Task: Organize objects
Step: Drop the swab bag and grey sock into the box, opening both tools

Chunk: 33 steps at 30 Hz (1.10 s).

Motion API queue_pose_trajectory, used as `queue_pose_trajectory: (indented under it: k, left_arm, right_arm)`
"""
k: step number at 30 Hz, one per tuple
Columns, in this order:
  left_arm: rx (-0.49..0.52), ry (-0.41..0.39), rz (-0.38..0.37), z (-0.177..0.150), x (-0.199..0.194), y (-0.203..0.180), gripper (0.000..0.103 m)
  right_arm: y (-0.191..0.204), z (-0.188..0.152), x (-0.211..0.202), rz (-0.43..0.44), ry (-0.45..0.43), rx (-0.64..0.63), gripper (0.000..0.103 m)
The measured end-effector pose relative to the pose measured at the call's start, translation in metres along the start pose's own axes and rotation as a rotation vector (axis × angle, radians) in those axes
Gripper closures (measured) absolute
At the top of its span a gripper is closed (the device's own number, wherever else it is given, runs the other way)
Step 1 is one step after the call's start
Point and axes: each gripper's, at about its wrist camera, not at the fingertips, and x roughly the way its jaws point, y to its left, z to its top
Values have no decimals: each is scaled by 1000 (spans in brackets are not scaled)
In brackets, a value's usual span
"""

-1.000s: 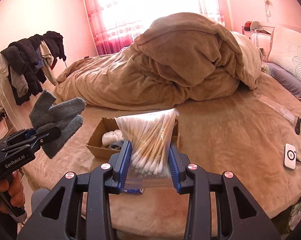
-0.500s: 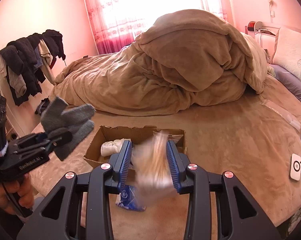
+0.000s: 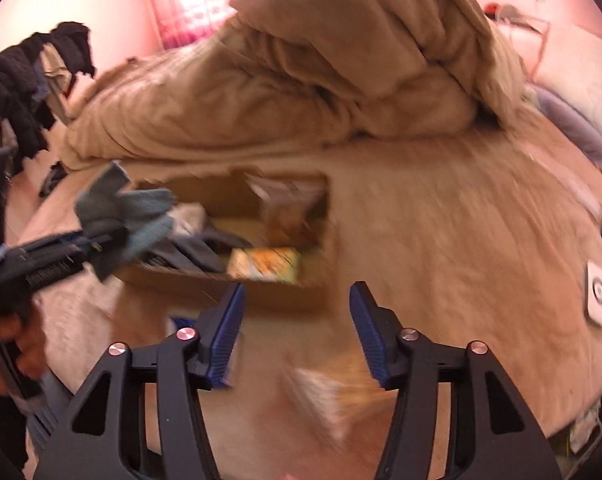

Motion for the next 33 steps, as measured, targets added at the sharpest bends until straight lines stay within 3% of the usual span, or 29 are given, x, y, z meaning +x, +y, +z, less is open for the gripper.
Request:
queue_pose_trajectory:
  k: [3, 8, 10, 16, 23, 24, 27, 33]
  left_arm:
    - [-9, 0, 29, 0, 6, 4, 34]
    - [-5, 1, 30, 1, 6, 2, 33]
    - [6, -19, 36, 2, 1, 1, 23]
    - [8, -72, 40, 5, -26, 4, 22]
    - [-32, -131, 7, 1, -67, 13, 22]
    - [-34, -133, 4, 0, -70, 13, 22]
    - [-38, -127, -1, -7, -76, 13, 22]
    - [-68, -127, -9, -15, -85, 18, 22]
  right_arm:
    - [-19, -13, 7, -35, 46, 65, 45]
    - [-43, -30, 22, -72, 119, 174, 45]
    - [-49, -38, 31, -84, 152, 202, 45]
    - [-58, -51, 46, -98, 154, 260, 28]
    - [-61, -62, 49, -96, 142, 307, 24]
    - [-60, -63, 48, -98, 132, 318, 26]
    - [-48, -61, 45, -110, 110, 302, 46]
    - [-34, -55, 37, -147, 53, 242, 58]
